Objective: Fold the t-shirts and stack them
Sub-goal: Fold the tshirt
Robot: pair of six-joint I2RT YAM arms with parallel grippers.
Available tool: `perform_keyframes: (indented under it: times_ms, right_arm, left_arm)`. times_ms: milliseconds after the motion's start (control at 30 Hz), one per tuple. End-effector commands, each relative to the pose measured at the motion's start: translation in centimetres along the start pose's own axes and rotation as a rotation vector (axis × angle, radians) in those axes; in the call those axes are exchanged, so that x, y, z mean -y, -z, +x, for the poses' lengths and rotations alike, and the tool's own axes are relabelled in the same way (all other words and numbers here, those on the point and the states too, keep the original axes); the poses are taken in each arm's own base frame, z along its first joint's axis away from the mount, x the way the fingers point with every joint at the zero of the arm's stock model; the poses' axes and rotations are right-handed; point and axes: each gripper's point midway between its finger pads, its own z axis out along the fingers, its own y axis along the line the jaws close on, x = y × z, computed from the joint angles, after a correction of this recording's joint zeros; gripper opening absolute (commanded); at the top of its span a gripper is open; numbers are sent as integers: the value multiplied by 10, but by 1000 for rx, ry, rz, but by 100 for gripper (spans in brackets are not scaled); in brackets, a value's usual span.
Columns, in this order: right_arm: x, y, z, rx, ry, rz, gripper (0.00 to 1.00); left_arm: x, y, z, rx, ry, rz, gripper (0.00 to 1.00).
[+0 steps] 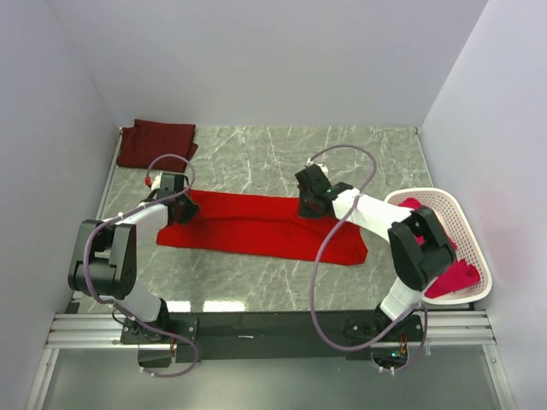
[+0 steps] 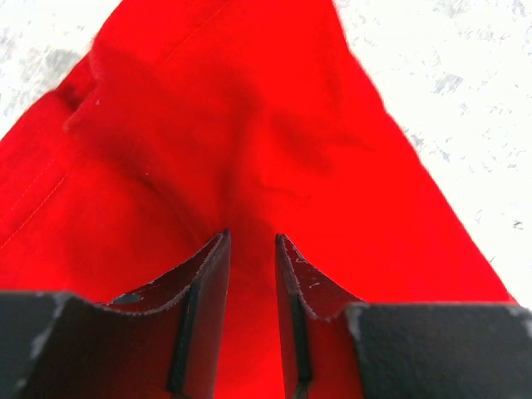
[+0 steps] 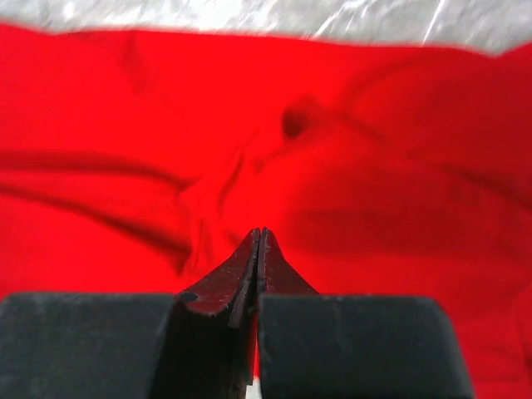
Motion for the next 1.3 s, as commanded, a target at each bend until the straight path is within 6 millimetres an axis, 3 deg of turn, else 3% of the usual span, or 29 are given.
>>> perform_keyframes:
  times_ms: [0, 133, 267, 333, 367, 467, 600, 700, 800, 900, 967, 1033, 1133, 1267]
  right_arm:
    - [-14, 25, -1, 42, -19, -62, 0]
    - [-10, 36, 5, 57, -19, -53, 0]
    - [-1, 50, -15, 128, -30, -8, 3]
    - [4, 51, -34, 152, -52, 10, 16]
    - [5, 50, -40, 156, -52, 10, 32]
    - [5, 38, -58, 155, -59, 26, 48]
    - [3, 8, -62, 103, -63, 52, 52]
    - [-1, 1, -66, 94, -70, 52, 53]
    - [2, -9, -68, 92, -62, 84, 53]
    - [4, -21, -72, 113, -29, 99, 53]
    - [4, -26, -72, 107, -7, 107, 53]
    - [8, -31, -67, 80, 5, 124, 52]
    - [12, -30, -58, 64, 5, 134, 52]
    - [18, -26, -50, 51, -6, 145, 50]
  left_arm:
    - [8, 9, -6, 30, 32, 47, 34]
    - [2, 9, -2, 31, 48, 38, 34]
    - [3, 14, -4, 44, 66, 79, 34]
    - [11, 17, -6, 50, 71, 129, 34]
    - [11, 18, -6, 51, 72, 134, 34]
    - [21, 23, -16, 81, 84, 173, 35]
    - [47, 30, -33, 111, 111, 256, 35]
    - [60, 32, -45, 131, 134, 290, 35]
    - [62, 23, -55, 154, 153, 254, 35]
    - [53, 4, -62, 166, 157, 178, 35]
    - [35, -7, -61, 159, 178, 105, 34]
    - [25, -10, -65, 174, 203, 68, 34]
    - [-5, -10, -62, 185, 221, -53, 34]
    - [-19, -10, -57, 175, 226, -95, 34]
